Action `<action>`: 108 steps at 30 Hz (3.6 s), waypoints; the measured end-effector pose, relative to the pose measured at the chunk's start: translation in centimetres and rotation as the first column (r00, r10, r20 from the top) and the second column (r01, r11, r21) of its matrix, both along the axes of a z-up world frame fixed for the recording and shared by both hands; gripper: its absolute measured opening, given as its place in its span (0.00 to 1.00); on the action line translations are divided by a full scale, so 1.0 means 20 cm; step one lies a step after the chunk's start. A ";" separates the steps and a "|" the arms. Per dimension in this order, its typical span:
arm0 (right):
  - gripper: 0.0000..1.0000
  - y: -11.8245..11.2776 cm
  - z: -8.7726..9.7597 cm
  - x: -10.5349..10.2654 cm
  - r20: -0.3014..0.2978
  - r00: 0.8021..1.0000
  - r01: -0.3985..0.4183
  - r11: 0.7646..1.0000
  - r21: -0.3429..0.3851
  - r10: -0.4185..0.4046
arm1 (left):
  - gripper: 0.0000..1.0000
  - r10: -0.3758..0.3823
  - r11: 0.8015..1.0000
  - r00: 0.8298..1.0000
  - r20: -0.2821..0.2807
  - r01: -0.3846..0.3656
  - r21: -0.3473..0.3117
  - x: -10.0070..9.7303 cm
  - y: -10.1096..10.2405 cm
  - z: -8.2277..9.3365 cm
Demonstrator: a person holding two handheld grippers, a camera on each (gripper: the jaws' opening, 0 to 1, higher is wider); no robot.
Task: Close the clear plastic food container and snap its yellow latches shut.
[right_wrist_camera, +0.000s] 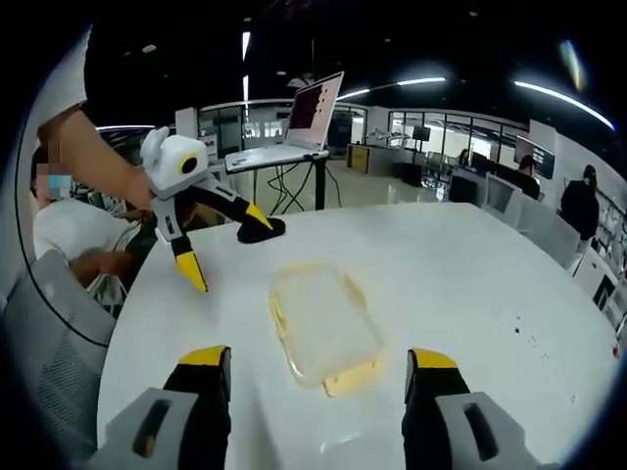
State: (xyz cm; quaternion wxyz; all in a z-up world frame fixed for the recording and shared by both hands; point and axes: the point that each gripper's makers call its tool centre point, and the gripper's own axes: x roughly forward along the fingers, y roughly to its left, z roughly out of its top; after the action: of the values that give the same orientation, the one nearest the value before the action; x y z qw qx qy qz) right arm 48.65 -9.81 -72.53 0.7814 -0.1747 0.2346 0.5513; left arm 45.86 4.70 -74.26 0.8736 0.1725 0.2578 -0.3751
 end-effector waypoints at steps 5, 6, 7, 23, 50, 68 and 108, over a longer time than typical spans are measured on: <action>0.71 0.03 -0.01 0.01 -0.006 1.000 -0.021 1.000 -0.008 0.021 | 0.76 -0.022 1.000 1.000 0.000 0.022 0.019 0.03 0.01 -0.01; 0.71 0.03 -0.02 0.01 -0.006 1.000 -0.027 1.000 -0.014 0.027 | 0.76 -0.026 0.999 1.000 0.000 0.026 0.022 0.03 0.01 -0.01; 0.71 0.03 -0.02 0.01 -0.007 0.999 -0.036 0.999 -0.018 0.035 | 0.76 -0.030 0.999 1.000 0.000 0.030 0.026 0.03 0.01 -0.01; 0.71 0.04 -0.08 0.06 -0.030 0.995 -0.101 0.992 -0.080 0.099 | 0.74 -0.132 0.984 0.991 -0.007 0.132 0.123 0.10 0.03 -0.06; 0.71 0.04 -0.20 0.08 -0.103 0.974 -0.221 0.950 -0.221 0.202 | 0.69 -0.295 0.915 0.954 -0.061 0.300 0.268 0.18 0.04 -0.16; 0.70 0.04 -0.27 0.13 -0.143 0.966 -0.251 0.917 -0.310 0.216 | 0.61 -0.369 0.861 0.920 -0.133 0.393 0.322 0.25 0.09 -0.19; 0.54 0.01 -0.40 0.15 -0.178 0.946 -0.325 0.819 -0.474 0.272 | 0.48 -0.522 0.708 0.795 -0.308 0.606 0.362 0.33 0.11 -0.27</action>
State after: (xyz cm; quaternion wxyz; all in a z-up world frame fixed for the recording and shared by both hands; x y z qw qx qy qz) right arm 51.57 -9.62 -80.55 0.6007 -0.3759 0.3778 0.5959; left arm 52.38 6.95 -79.73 0.6254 0.4022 0.3496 -0.5700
